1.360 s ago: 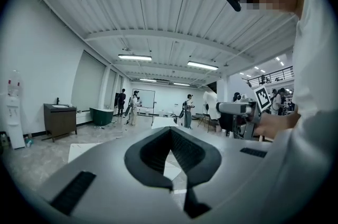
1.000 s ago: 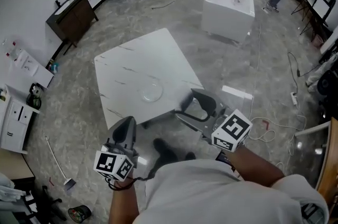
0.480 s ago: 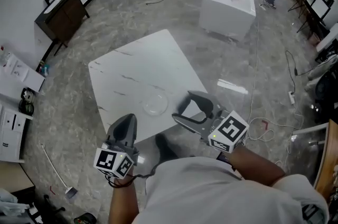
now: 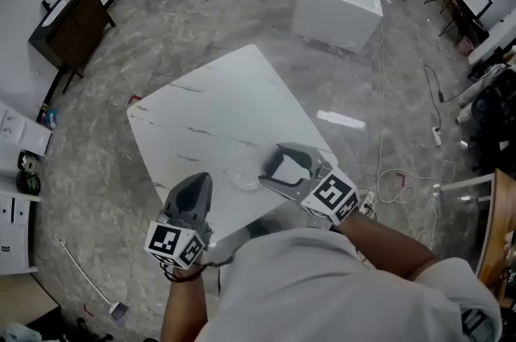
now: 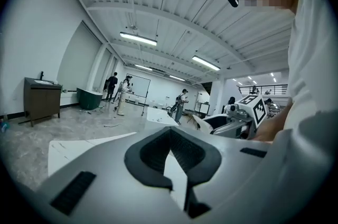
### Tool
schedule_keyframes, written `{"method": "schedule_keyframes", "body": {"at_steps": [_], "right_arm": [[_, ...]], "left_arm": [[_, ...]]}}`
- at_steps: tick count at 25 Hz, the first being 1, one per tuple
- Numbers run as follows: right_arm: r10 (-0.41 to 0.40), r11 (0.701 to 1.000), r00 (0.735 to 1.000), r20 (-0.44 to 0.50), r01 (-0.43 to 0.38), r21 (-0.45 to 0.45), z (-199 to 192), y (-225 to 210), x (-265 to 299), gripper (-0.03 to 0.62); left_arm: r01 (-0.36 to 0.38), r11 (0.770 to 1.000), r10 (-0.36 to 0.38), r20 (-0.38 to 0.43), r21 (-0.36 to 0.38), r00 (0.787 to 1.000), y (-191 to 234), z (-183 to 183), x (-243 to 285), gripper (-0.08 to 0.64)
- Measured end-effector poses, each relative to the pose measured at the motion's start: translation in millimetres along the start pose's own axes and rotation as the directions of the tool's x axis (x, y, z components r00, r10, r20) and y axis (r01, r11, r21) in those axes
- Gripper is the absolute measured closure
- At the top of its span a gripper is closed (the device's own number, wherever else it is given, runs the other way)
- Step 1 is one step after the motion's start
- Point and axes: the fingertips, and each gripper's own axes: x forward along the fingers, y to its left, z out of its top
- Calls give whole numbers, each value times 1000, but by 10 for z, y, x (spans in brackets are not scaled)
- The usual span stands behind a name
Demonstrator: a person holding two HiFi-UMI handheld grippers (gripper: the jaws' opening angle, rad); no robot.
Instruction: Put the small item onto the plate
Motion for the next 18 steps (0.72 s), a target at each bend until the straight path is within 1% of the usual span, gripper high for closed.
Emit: {"method": "schedule_keyframes", "body": {"at_steps": [3, 6, 12, 18], "right_arm": [[-4, 1000, 998, -59, 5, 16, -248, -17, 238, 288], [2, 999, 993, -122, 3, 42, -522, -34, 415, 289], [30, 997, 970, -242, -11, 80, -1140, -86, 831, 289], [55, 996, 944, -326, -30, 83, -1561, -124, 1139, 289]], "left_arm": [[22, 1000, -22, -10, -4, 1000, 153, -47, 31, 555], [35, 999, -35, -20, 15, 999, 233, -103, 55, 555], [36, 998, -35, -33, 43, 999, 439, -372, 163, 555], [27, 1000, -27, -62, 0, 998, 609, -631, 367, 555]]}}
